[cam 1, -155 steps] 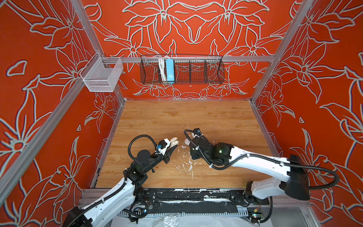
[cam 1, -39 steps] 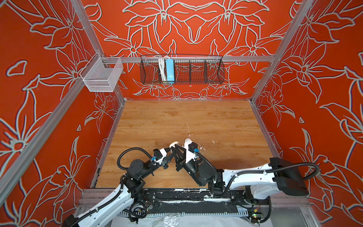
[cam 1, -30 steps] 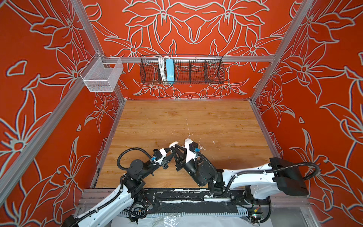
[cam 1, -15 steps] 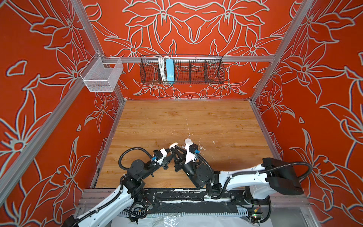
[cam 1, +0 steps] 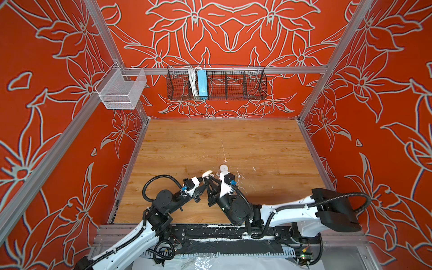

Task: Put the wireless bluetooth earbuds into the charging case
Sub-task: 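Lower the held earbud into the empty slot of the open case, then open the right gripper and draw it back up from the case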

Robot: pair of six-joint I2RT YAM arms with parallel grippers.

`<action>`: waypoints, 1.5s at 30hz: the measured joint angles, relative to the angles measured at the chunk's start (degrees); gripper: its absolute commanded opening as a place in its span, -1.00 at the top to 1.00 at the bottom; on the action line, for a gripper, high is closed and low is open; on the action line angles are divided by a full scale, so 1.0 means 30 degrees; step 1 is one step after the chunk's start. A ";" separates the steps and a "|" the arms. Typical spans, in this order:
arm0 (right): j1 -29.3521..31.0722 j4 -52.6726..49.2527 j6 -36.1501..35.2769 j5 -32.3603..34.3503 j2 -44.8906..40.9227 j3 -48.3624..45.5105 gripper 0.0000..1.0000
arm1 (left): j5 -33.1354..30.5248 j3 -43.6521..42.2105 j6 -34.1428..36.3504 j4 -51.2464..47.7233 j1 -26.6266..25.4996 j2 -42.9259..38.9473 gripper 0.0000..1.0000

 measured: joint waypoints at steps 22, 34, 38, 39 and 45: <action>0.0423 -0.3402 0.0415 0.0517 -0.1282 0.0306 0.21 | -0.0372 -0.0036 0.0000 0.0153 -0.0015 -0.0248 1.00; 0.0415 -0.7045 0.0284 0.1625 -0.4969 -0.0146 0.03 | -0.0510 -0.0029 0.0007 0.0940 -0.0015 -0.0233 1.00; 0.0095 -0.9916 0.0313 0.2404 -0.6987 0.0138 0.09 | -0.0525 0.0022 0.0160 0.0903 -0.0015 0.0255 1.00; -0.0168 -1.1103 0.0328 0.2404 -0.7373 0.0539 0.09 | -0.0539 0.0138 0.0219 0.0831 -0.0015 0.0554 1.00; -0.4371 -1.8280 0.1348 -0.0335 -0.7635 0.4277 0.22 | -0.0175 0.1195 0.0612 0.0459 -0.0015 0.2127 1.00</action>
